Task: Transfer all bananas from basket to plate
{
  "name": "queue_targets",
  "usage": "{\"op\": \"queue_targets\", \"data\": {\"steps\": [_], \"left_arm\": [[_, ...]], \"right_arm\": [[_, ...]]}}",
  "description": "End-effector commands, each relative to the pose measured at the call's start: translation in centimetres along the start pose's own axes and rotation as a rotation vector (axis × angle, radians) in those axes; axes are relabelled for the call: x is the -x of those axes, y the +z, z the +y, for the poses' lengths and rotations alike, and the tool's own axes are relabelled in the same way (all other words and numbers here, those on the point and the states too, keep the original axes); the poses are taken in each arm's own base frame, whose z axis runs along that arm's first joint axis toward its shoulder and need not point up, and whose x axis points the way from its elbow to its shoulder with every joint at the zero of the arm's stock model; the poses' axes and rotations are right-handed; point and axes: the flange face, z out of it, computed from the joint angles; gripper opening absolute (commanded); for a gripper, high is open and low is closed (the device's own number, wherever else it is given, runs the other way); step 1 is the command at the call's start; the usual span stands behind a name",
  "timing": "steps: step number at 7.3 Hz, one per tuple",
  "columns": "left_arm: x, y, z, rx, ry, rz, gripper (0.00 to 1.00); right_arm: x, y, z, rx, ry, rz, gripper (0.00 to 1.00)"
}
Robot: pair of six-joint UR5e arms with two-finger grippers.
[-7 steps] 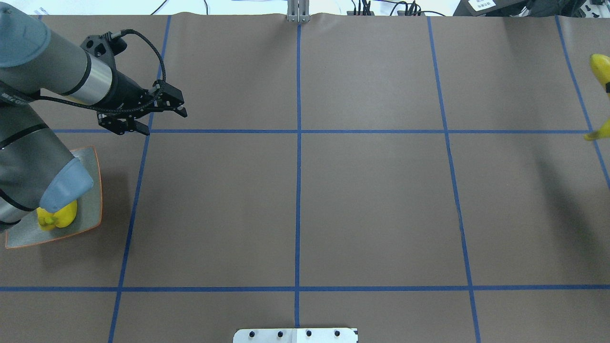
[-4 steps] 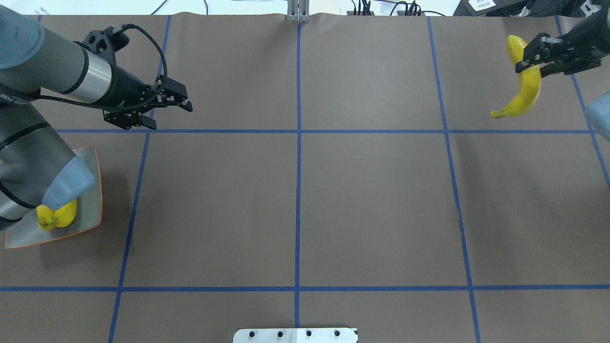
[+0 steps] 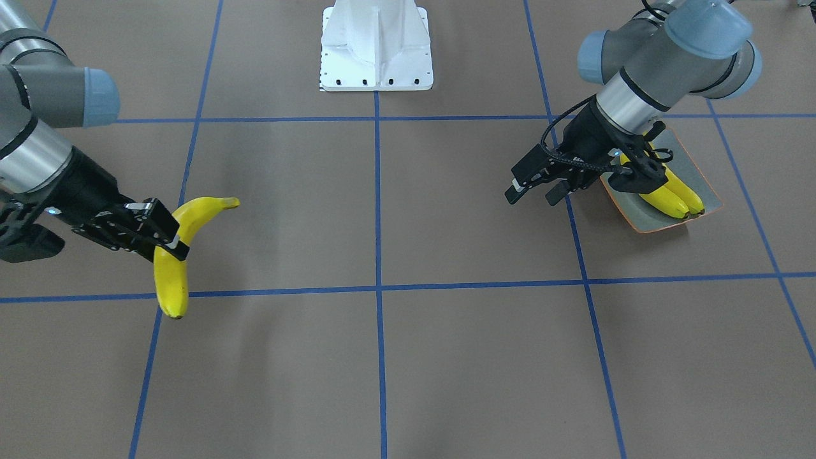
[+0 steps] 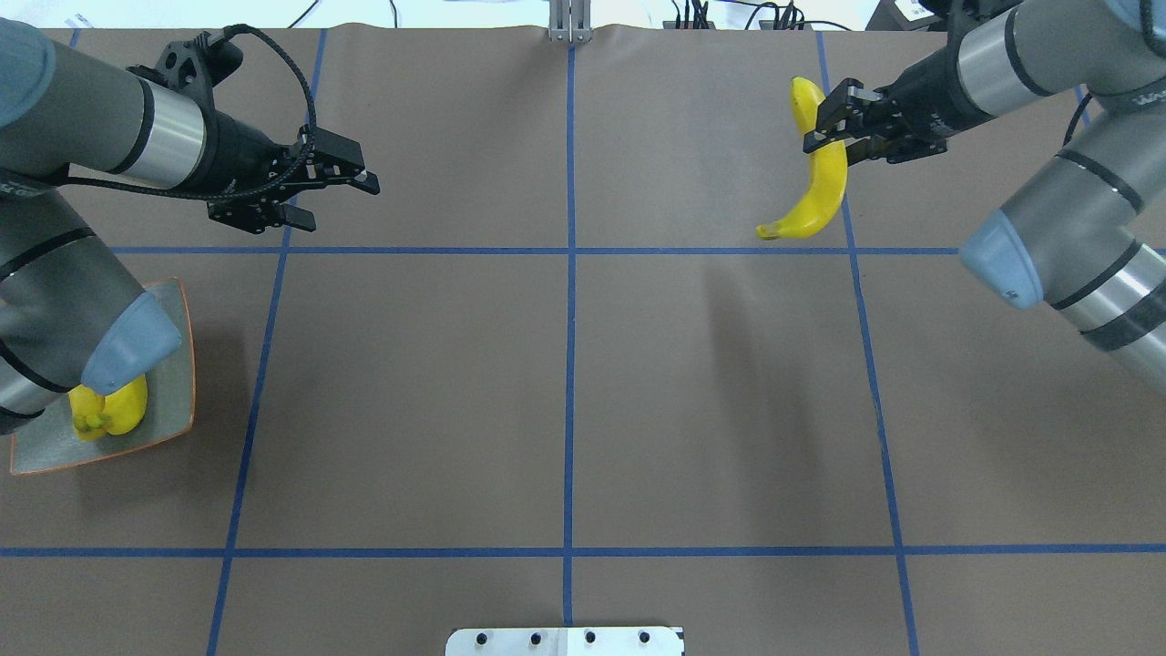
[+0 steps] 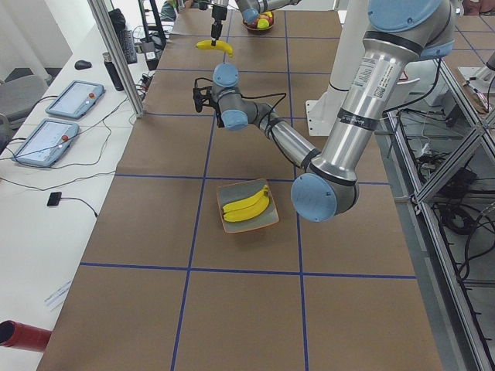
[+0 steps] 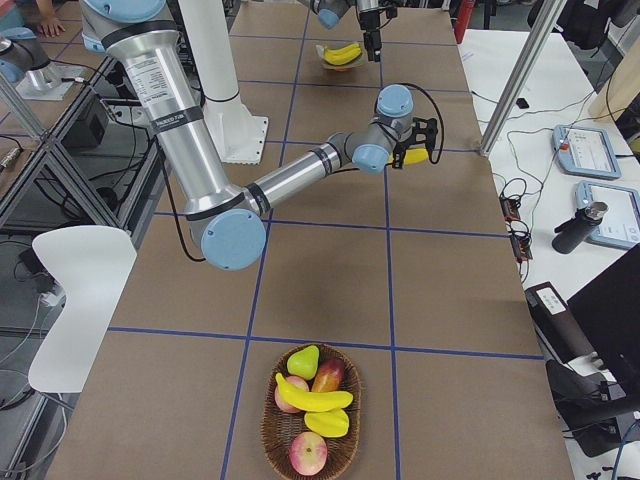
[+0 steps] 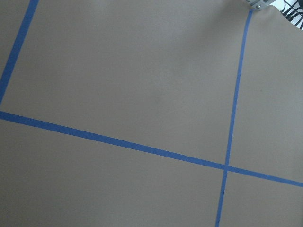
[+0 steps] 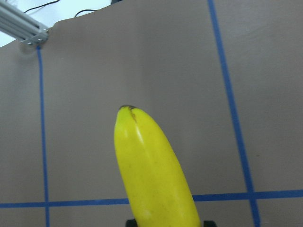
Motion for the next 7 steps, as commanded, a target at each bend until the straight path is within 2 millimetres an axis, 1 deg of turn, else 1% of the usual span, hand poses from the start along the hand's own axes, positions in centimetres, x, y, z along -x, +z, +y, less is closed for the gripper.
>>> {"op": "queue_targets", "data": {"steps": [1, 2, 3, 4, 5, 6, 7], "left_arm": [[-0.2, 1.2, 0.7, 0.013, 0.079, 0.122, 1.0], [-0.8, 1.8, 2.1, 0.034, 0.119, 0.172, 1.0], [-2.1, 2.0, 2.9, 0.048, 0.144, 0.203, 1.0], [-3.5, 3.2, 5.3, 0.088, 0.179, 0.243, 1.0], [-4.5, 3.8, 7.2, 0.118, 0.214, 0.292, 1.0], [-4.9, 4.5, 9.2, 0.15, 0.246, 0.336, 1.0], [-5.1, 4.3, 9.9, 0.157, 0.275, 0.383, 1.0]], "right_arm": [[6.3, 4.4, 5.9, -0.038, 0.016, -0.166, 0.0], [8.0, 6.0, 8.5, -0.055, 0.024, -0.222, 0.0], [9.6, 6.8, 10.2, -0.036, 0.014, -0.255, 0.0], [12.1, 7.5, 11.4, -0.039, 0.005, -0.287, 0.0], [13.4, 8.1, 12.7, -0.044, -0.002, -0.302, 0.0], [14.8, 8.1, 13.6, -0.036, -0.022, -0.349, 0.0], [15.2, 8.3, 14.3, -0.022, -0.029, -0.361, 0.0]]}}
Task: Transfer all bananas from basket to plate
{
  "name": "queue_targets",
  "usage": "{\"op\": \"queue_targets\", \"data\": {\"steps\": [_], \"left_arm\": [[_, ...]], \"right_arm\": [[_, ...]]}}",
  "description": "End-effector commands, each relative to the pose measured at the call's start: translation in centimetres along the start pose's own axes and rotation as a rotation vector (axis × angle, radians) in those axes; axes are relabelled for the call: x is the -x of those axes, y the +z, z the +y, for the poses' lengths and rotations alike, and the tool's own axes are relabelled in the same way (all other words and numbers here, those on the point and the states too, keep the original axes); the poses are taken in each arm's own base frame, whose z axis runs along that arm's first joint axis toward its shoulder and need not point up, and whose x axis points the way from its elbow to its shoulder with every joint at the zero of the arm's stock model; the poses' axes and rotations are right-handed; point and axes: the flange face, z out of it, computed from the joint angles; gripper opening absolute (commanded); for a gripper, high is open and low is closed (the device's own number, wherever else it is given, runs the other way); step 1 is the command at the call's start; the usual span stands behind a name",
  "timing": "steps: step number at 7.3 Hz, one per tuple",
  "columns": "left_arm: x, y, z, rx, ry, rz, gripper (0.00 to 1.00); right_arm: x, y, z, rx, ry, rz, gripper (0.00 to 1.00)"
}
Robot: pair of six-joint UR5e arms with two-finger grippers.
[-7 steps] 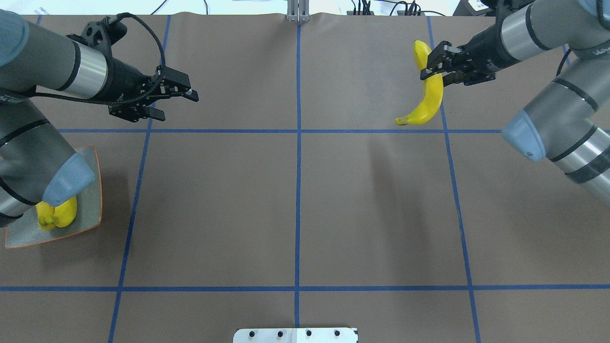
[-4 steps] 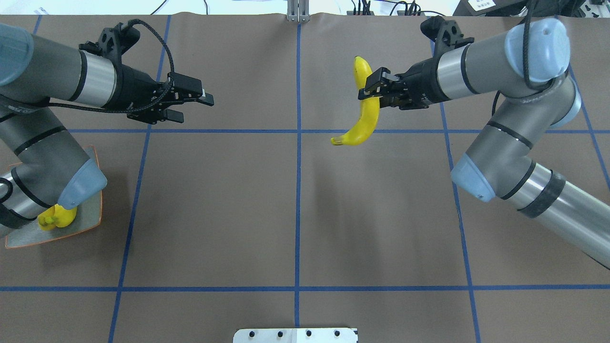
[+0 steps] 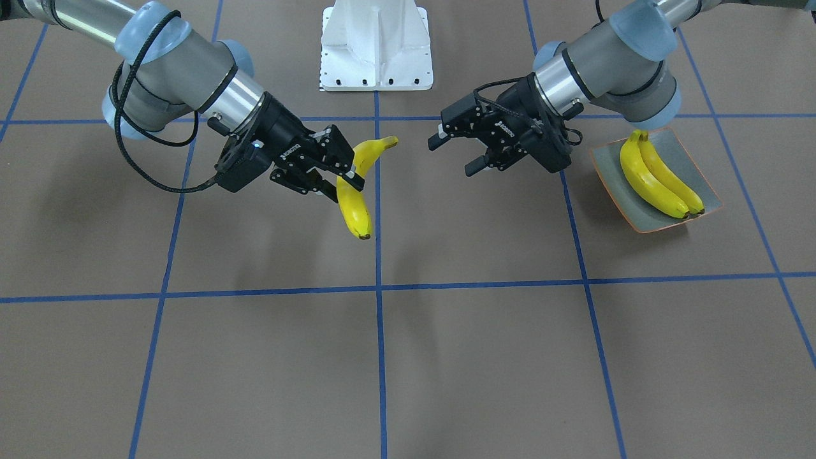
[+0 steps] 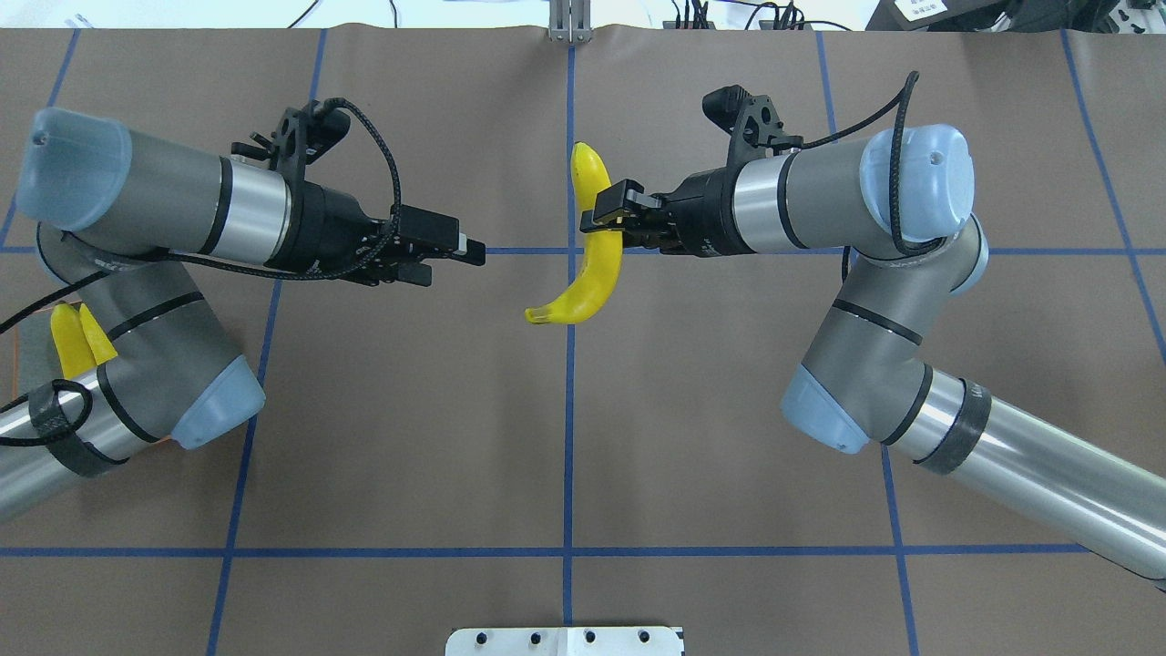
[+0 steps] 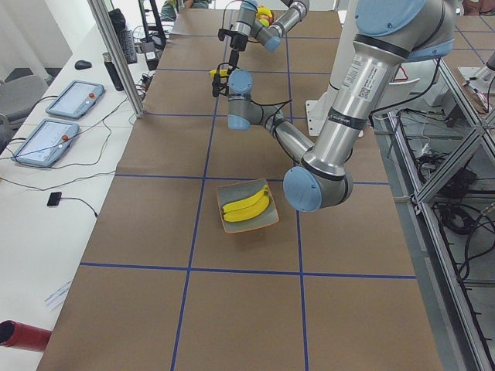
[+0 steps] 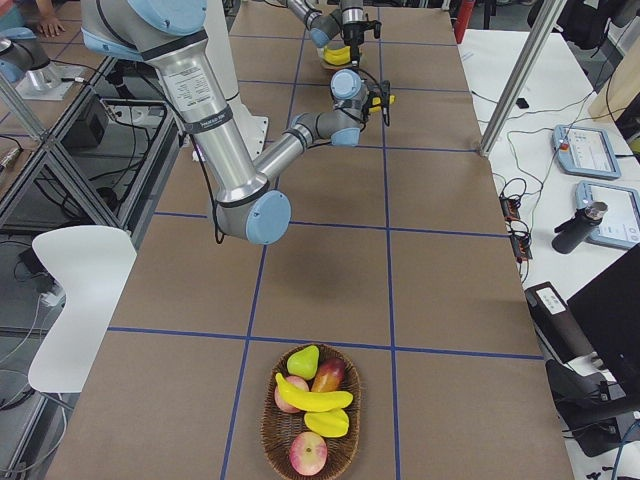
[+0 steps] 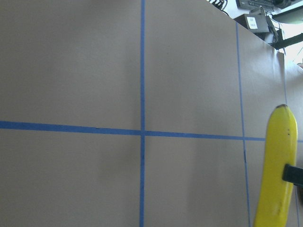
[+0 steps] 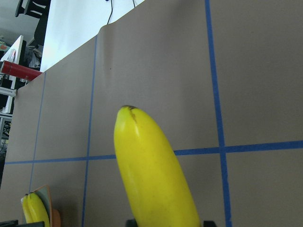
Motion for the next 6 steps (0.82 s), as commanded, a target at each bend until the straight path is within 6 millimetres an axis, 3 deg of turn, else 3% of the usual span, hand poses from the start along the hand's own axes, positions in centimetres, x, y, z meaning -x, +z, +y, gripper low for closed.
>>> {"op": "queue_targets", "data": {"steps": [1, 3, 6], "left_arm": [[-0.8, 1.2, 2.5, 0.04, 0.062, 0.092, 1.0], [-0.3, 2.7, 4.1, 0.069, 0.093, 0.15, 1.0], [-0.8, 3.0, 4.4, 0.074, 0.1, 0.163, 1.0]], "right_arm": [[1.0, 0.8, 1.8, 0.026, -0.014, -0.042, 0.0], [1.2, 1.1, 2.9, 0.051, -0.02, -0.059, 0.0], [1.7, 1.3, 5.4, 0.091, -0.019, -0.135, 0.0]]}}
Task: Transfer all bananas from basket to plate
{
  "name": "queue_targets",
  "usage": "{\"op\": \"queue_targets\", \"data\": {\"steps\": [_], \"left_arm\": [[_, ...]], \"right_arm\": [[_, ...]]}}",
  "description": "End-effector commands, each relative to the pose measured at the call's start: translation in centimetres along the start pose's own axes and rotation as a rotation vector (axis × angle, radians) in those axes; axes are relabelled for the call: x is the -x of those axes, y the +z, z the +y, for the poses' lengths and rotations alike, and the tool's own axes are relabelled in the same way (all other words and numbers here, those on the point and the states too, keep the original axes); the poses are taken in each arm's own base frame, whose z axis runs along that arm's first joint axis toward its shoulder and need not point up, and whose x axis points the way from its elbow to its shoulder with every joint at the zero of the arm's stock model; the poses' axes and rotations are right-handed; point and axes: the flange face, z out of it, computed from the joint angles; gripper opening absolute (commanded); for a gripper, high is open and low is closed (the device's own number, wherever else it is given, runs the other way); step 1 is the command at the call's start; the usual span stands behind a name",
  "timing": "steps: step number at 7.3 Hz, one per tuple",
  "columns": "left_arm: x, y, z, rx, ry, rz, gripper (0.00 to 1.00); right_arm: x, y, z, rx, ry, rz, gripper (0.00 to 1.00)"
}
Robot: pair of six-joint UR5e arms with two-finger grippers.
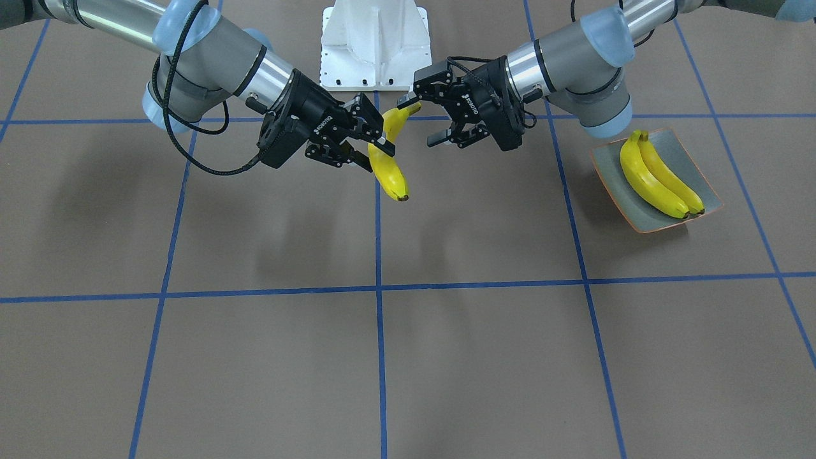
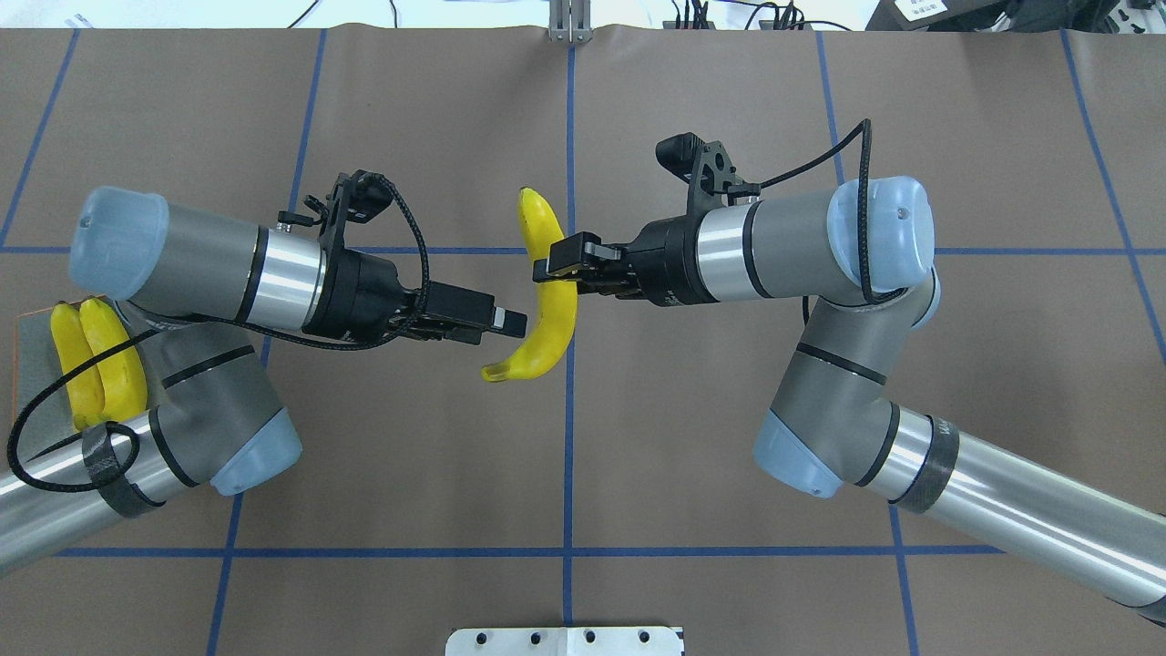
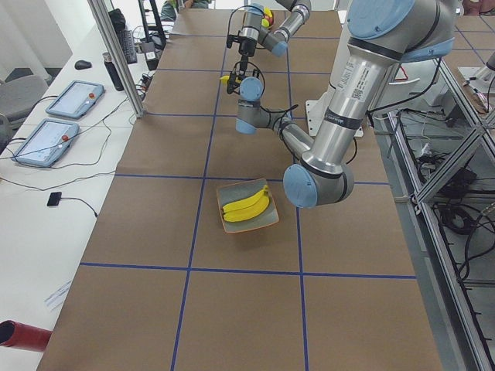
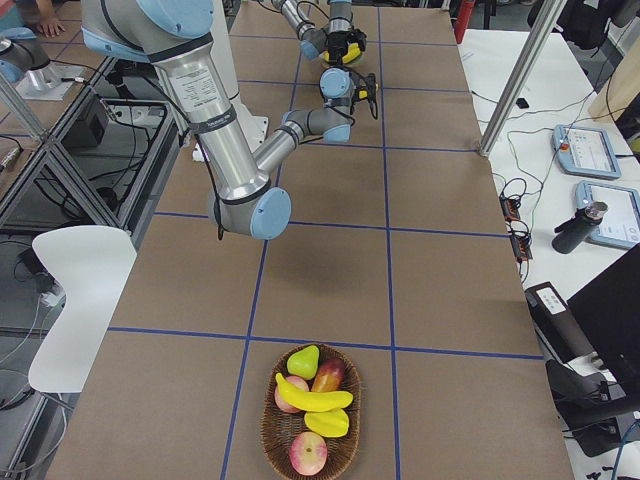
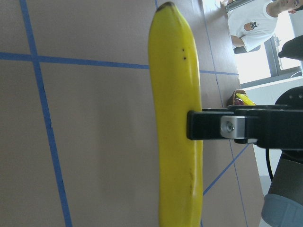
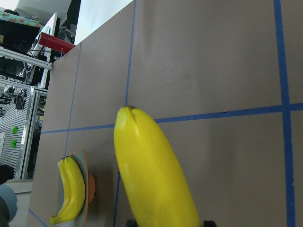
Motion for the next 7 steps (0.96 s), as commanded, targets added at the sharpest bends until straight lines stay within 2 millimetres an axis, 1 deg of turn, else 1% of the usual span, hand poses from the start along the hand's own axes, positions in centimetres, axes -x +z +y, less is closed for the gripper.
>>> {"op": "queue_targets", "data": {"steps": [1, 3, 5, 7], "left_arm": [[0.1, 0.2, 0.2, 0.001, 0.01, 0.016, 1.0], [0.1, 0.6, 0.6, 0.011, 0.013, 0.026, 1.0], [-0.4, 1.1, 0.9, 0.016, 0.015, 0.035, 1.0], [-0.4, 1.3, 1.0, 0.019, 0.013, 0.035, 0.94]], "right_arm": [[0.5, 0.1, 1.0, 0.015, 0.019, -0.048, 0.0], [0.8, 0.1, 1.1, 0.016, 0.018, -0.054, 0.0], [1.2, 0.3, 1.2, 0.019, 0.018, -0.059, 0.0], [1.8, 0.2, 1.4, 0.022, 0.02, -0.075, 0.0]]}}
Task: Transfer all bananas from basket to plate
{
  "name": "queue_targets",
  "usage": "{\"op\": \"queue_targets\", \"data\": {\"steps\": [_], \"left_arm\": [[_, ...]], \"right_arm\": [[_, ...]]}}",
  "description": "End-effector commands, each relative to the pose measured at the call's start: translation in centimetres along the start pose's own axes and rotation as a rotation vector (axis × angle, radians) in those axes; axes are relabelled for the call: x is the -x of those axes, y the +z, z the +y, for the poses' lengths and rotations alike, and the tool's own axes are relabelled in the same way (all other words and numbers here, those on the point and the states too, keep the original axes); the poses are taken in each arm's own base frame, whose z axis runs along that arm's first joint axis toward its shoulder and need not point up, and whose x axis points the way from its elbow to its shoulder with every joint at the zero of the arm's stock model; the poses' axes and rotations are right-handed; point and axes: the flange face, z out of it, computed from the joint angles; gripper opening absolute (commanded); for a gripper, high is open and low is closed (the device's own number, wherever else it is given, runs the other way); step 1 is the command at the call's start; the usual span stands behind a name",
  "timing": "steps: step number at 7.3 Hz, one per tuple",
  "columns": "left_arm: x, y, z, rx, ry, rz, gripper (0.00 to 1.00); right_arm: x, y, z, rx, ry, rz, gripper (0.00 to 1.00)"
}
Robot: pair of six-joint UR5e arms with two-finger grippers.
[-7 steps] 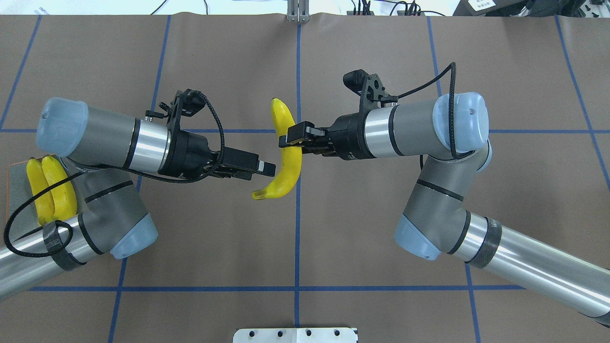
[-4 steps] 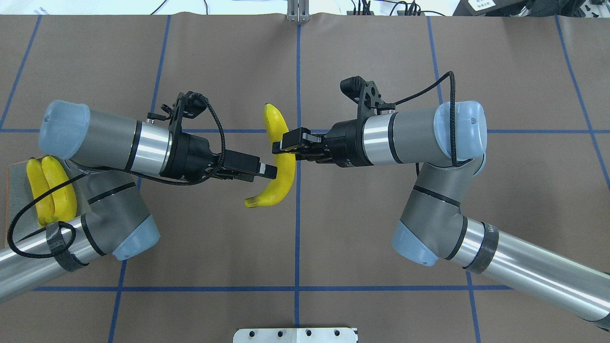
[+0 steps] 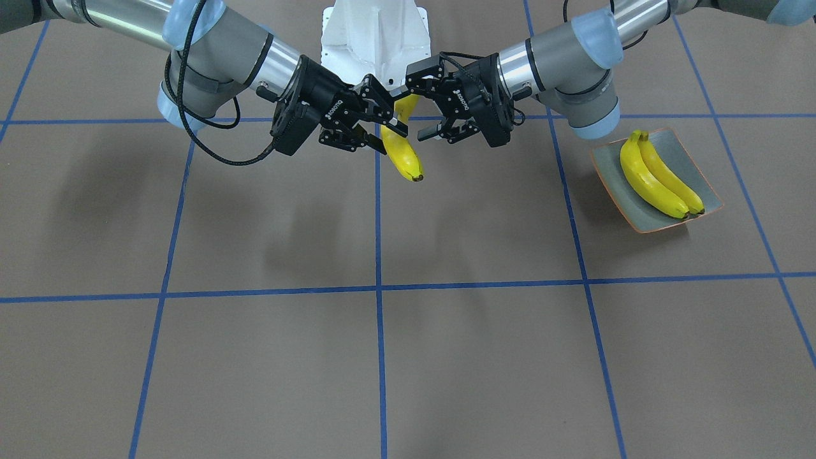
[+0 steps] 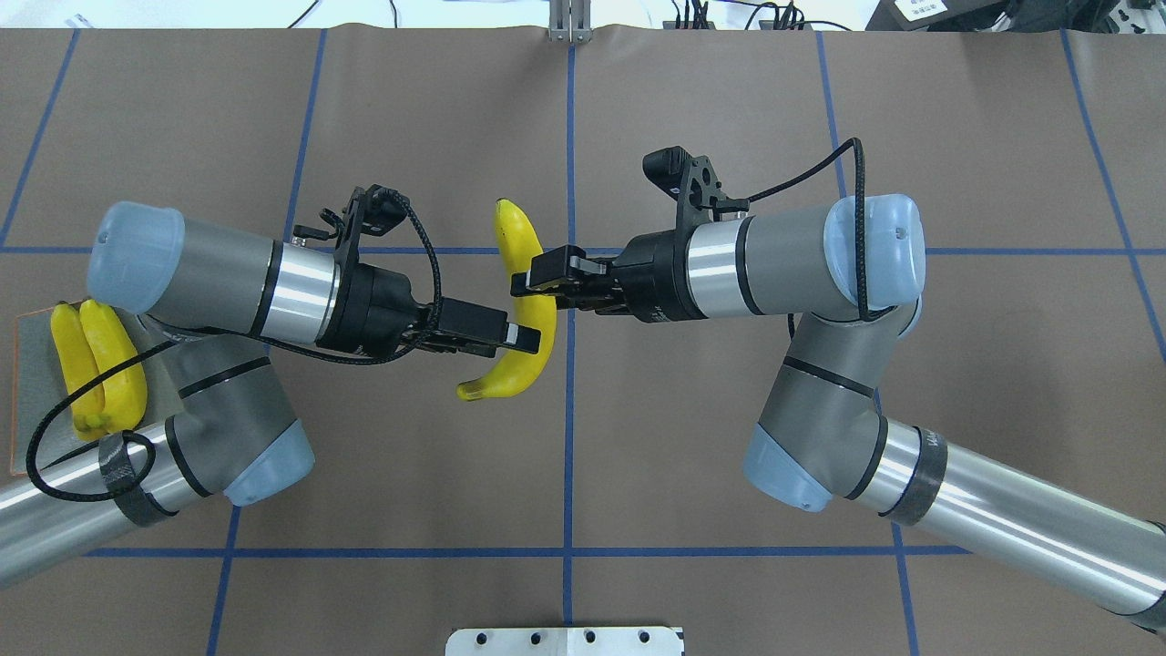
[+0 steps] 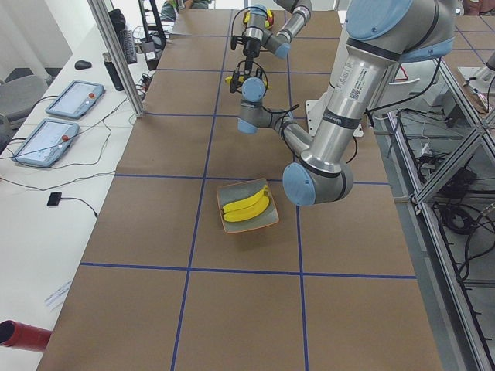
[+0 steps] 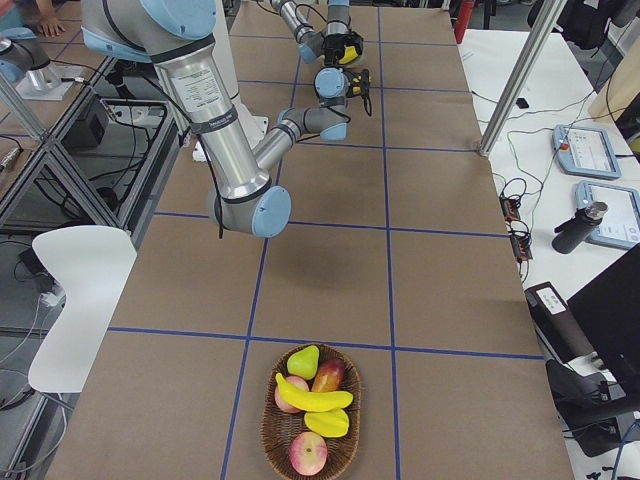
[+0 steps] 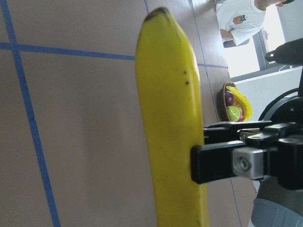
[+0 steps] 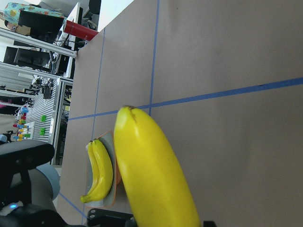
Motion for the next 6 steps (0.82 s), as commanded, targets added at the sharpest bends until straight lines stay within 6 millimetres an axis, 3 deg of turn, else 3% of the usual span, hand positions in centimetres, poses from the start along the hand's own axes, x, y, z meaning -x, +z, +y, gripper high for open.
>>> {"op": "queue_targets", "data": {"steps": [1, 5, 6], "left_arm": [[0.04, 0.22, 0.15, 0.003, -0.002, 0.0, 0.92], [-0.62, 0.48, -0.11, 0.001, 0.005, 0.01, 0.88], [-0.62, 0.48, -0.11, 0.001, 0.005, 0.01, 0.81]], "right_arm": [[0.34, -0.21, 0.41, 0.006, 0.01, -0.04, 0.0], [-0.01, -0.01, 0.95, 0.016, 0.014, -0.038, 0.0], [0.0, -0.03, 0.96, 0.016, 0.014, -0.039, 0.0]]}}
